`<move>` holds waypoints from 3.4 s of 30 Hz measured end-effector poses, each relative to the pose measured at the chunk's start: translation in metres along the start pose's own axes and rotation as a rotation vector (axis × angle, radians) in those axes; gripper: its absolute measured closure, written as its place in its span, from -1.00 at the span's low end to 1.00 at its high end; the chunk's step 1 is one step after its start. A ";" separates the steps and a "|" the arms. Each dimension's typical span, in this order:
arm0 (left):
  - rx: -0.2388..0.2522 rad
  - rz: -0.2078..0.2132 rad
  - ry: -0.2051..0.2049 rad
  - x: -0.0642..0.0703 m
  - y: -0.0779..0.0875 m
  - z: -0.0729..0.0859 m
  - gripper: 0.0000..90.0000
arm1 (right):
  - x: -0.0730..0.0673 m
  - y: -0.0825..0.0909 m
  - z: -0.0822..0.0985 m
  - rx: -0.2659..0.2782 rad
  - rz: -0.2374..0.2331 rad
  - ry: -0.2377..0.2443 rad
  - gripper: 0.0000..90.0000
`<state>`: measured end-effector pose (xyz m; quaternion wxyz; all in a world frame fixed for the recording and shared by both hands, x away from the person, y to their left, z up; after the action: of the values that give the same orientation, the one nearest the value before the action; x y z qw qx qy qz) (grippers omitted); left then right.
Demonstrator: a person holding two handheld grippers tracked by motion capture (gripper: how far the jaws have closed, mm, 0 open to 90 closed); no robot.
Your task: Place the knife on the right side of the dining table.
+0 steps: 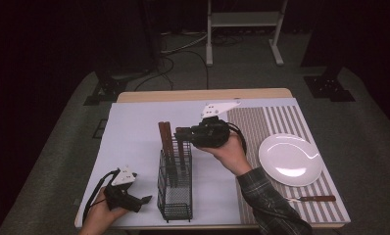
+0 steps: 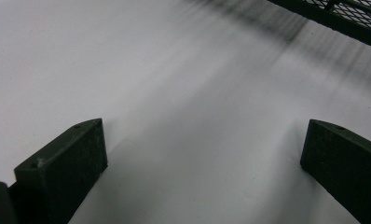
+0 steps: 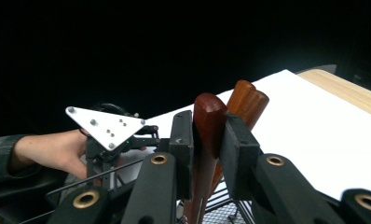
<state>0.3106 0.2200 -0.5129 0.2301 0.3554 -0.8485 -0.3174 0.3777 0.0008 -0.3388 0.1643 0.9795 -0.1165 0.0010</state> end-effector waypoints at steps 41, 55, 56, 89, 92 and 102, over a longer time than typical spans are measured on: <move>0.000 0.001 0.002 0.000 0.000 0.000 -1.00 | 0.009 0.026 -0.037 0.091 0.081 0.007 0.75; -0.001 0.001 0.002 0.000 0.000 0.000 -1.00 | 0.015 0.045 -0.065 0.153 0.114 0.031 0.75; 0.000 0.001 0.003 0.000 0.000 0.000 -1.00 | 0.016 0.047 -0.067 0.156 0.120 0.032 0.75; 0.000 0.001 0.002 0.000 0.000 0.000 -1.00 | 0.056 0.121 -0.068 0.202 0.322 0.014 0.76; 0.000 0.001 0.002 0.000 0.000 0.000 -1.00 | 0.062 0.126 -0.062 0.190 0.351 0.012 0.76; 0.000 0.000 0.000 0.000 0.000 0.000 -1.00 | 0.086 0.138 -0.038 0.147 0.468 -0.001 0.76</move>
<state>0.3106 0.2200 -0.5129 0.2303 0.3554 -0.8485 -0.3173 0.4311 -0.1335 -0.2554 0.0878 0.9351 -0.3401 0.0471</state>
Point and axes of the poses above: each handheld gripper's, and its own axes: y roughly backward along the jaws, z roughly out of its underside, x roughly to its right, the point moved 7 cm from there along -y, roughly forward along the jaws, and after that the axes turned 15 degrees about y, right-handed, at the moved point
